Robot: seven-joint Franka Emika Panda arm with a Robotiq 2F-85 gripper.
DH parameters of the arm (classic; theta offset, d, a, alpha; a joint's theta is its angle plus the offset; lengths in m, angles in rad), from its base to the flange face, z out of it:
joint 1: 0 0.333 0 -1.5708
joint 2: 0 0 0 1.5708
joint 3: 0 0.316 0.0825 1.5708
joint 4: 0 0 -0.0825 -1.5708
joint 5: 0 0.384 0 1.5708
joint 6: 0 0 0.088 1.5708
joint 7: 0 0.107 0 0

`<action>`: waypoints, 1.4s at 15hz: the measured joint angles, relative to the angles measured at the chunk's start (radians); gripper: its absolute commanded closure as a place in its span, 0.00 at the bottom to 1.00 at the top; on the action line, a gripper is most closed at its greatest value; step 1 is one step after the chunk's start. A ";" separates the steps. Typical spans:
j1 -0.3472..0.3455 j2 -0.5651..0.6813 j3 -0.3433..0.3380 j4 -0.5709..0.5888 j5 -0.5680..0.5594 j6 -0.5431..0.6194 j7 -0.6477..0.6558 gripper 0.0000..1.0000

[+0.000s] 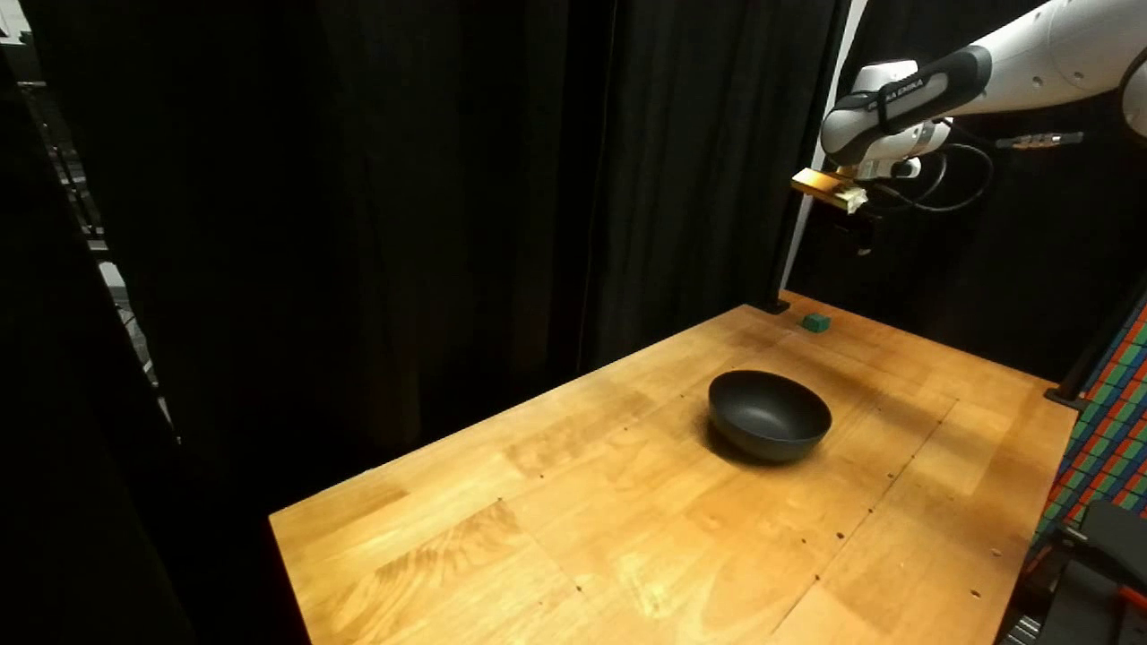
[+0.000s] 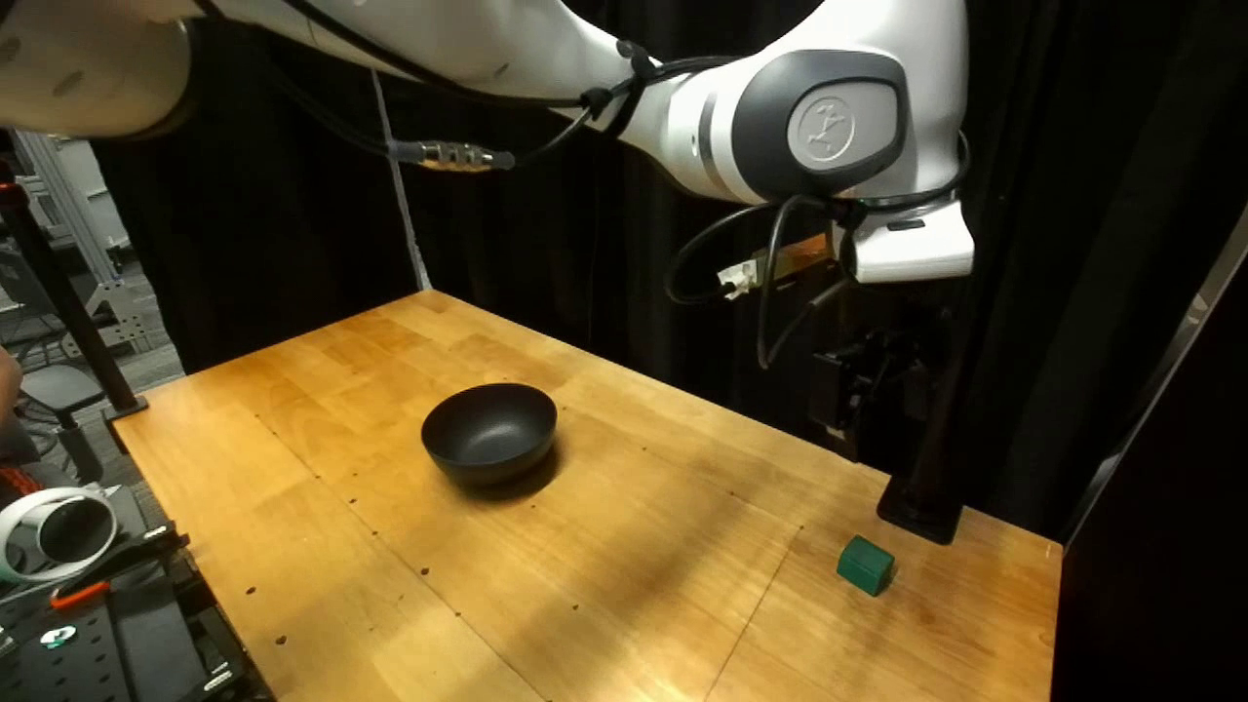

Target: Put the block in the bowl

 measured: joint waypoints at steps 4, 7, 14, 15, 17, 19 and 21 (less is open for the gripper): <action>-0.019 0.049 0.000 0.086 0.001 -0.046 0.051 0.00; -0.018 0.055 0.000 0.095 0.001 -0.049 0.057 0.00; 0.005 0.107 0.011 0.044 -0.005 -0.023 0.051 0.00; 0.008 0.117 0.014 0.036 -0.005 -0.006 0.051 0.00; 0.012 0.139 0.017 0.023 -0.005 0.048 0.051 0.00; 0.011 0.161 0.017 0.015 -0.005 0.110 0.052 0.00; 0.010 0.184 0.016 0.011 -0.005 0.160 0.052 0.00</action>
